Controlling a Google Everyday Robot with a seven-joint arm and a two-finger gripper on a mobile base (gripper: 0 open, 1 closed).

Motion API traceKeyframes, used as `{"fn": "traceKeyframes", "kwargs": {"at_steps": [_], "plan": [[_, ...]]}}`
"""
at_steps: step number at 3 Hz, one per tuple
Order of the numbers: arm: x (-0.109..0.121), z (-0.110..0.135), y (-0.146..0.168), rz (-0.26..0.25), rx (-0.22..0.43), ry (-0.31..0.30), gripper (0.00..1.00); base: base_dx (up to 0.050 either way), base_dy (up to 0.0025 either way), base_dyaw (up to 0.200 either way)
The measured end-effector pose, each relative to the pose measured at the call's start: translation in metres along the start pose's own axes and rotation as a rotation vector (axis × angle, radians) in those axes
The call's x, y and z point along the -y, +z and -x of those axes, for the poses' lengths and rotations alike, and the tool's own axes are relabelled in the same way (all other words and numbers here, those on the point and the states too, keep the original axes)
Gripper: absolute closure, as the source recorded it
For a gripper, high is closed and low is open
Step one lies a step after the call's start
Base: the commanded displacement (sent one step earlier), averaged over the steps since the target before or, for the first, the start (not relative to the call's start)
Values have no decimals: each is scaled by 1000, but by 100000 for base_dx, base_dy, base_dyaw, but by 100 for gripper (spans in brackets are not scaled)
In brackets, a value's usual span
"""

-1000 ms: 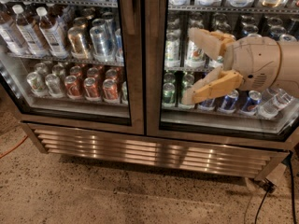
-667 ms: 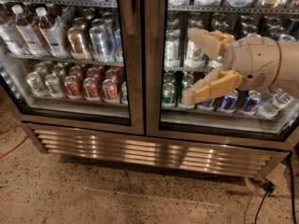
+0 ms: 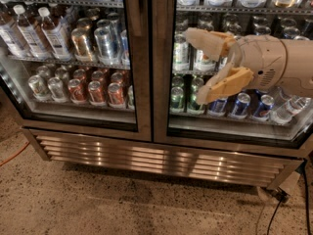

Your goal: Open right fridge door

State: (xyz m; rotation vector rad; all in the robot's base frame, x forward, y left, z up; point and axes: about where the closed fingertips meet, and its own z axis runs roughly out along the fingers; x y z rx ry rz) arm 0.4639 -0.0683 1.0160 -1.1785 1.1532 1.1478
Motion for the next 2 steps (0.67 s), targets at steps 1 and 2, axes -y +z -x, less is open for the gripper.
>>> {"fn": "traceKeyframes", "kwargs": {"at_steps": [1,2], "plan": [[-2,0,0,12,2,1,0,3836,251,12713],[-2,0,0,12,2,1,0,4145,-231,-10963]]}}
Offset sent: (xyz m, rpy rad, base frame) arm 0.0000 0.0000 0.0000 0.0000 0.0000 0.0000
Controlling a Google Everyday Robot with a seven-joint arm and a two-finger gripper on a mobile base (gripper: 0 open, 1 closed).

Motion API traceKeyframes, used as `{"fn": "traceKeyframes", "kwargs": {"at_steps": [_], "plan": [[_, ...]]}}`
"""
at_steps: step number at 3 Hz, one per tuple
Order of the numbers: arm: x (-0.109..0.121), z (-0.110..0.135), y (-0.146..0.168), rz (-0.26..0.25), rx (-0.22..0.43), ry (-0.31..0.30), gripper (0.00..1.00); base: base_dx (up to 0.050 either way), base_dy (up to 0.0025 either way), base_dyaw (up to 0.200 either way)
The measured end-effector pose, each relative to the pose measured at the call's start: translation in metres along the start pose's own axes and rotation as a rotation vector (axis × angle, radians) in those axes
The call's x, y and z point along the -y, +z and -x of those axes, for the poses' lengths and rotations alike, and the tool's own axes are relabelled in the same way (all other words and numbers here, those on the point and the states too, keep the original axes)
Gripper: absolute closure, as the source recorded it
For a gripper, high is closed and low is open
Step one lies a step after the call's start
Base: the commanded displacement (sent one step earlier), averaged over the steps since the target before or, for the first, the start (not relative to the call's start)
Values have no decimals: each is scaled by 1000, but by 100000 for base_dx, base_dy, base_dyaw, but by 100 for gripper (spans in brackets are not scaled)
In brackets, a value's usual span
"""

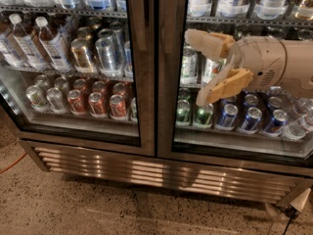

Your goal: Open right fridge door

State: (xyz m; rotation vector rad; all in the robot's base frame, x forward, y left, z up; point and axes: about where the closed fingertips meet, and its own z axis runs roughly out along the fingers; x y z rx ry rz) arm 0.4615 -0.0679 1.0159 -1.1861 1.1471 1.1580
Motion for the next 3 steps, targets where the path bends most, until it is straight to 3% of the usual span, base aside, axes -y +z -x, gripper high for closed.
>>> {"fn": "traceKeyframes", "kwargs": {"at_steps": [1,2,3], "plan": [[0,0,0,0,0,0,0,4393,211,9600],[0,0,0,0,0,0,0,1,-5,-19330],[26,19,11,-2,-10,10,0,0,0,0]]}}
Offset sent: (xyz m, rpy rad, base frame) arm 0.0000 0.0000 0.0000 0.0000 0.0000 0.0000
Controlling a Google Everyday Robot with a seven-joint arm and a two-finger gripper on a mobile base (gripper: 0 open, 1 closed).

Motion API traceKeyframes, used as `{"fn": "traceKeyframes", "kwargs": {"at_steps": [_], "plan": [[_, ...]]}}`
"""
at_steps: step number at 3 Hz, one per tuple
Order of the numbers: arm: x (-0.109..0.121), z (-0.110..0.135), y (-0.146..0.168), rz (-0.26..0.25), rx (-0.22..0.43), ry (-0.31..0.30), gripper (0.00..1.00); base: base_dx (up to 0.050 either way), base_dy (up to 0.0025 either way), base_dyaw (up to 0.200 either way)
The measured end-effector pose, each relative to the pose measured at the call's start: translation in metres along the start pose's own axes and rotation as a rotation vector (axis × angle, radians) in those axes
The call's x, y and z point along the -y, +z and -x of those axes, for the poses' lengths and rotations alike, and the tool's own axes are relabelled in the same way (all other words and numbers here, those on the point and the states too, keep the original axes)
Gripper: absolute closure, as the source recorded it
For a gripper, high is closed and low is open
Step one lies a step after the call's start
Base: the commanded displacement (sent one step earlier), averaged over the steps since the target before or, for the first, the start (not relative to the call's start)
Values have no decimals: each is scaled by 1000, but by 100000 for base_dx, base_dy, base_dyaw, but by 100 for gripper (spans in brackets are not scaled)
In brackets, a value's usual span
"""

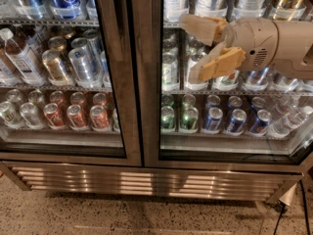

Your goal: Open right fridge door

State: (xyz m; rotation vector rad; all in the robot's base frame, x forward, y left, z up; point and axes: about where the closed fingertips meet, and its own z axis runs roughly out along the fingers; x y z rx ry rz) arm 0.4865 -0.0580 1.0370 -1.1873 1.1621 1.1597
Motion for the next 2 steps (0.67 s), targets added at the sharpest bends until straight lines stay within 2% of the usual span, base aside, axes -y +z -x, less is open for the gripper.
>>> {"fn": "traceKeyframes", "kwargs": {"at_steps": [1,2], "plan": [[1,0,1,0,-2,4,0,0,0,0],[1,-10,26,23,-41,13,0,0,0,0]]}}
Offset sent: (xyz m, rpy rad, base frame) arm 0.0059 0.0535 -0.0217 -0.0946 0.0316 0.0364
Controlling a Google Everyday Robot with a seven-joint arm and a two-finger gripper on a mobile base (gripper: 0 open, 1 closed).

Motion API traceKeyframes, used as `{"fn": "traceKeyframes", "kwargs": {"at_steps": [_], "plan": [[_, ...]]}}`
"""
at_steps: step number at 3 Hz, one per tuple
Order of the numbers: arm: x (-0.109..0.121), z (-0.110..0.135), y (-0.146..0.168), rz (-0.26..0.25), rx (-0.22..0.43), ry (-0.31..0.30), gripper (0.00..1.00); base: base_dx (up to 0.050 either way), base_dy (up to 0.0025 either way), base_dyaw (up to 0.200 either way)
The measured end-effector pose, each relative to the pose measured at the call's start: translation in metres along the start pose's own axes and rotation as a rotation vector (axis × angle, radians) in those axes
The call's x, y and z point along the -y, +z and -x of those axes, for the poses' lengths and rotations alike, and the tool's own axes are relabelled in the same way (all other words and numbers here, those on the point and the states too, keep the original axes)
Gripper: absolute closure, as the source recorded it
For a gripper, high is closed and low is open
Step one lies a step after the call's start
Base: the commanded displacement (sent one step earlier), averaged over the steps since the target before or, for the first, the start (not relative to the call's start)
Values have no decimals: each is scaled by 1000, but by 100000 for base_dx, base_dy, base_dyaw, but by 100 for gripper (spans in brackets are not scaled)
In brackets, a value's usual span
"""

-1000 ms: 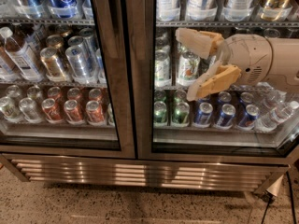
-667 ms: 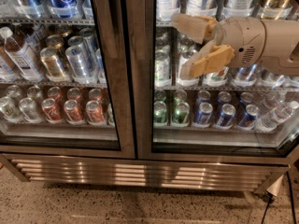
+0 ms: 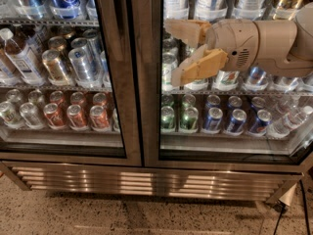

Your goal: Open right fridge door

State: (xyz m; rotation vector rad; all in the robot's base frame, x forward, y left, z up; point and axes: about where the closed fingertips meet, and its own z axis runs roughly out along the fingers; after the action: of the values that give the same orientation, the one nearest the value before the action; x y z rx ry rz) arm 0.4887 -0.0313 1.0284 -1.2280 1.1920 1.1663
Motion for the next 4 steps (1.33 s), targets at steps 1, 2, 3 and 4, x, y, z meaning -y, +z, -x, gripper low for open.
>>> {"fn": "traceKeyframes", "kwargs": {"at_steps": [1,2,3,4], "plan": [[0,0,0,0,0,0,0,-2889,-232,16178],[0,0,0,0,0,0,0,0,0,0],[0,0,0,0,0,0,19,0,0,0],[0,0,0,0,0,0,42,0,0,0]]}}
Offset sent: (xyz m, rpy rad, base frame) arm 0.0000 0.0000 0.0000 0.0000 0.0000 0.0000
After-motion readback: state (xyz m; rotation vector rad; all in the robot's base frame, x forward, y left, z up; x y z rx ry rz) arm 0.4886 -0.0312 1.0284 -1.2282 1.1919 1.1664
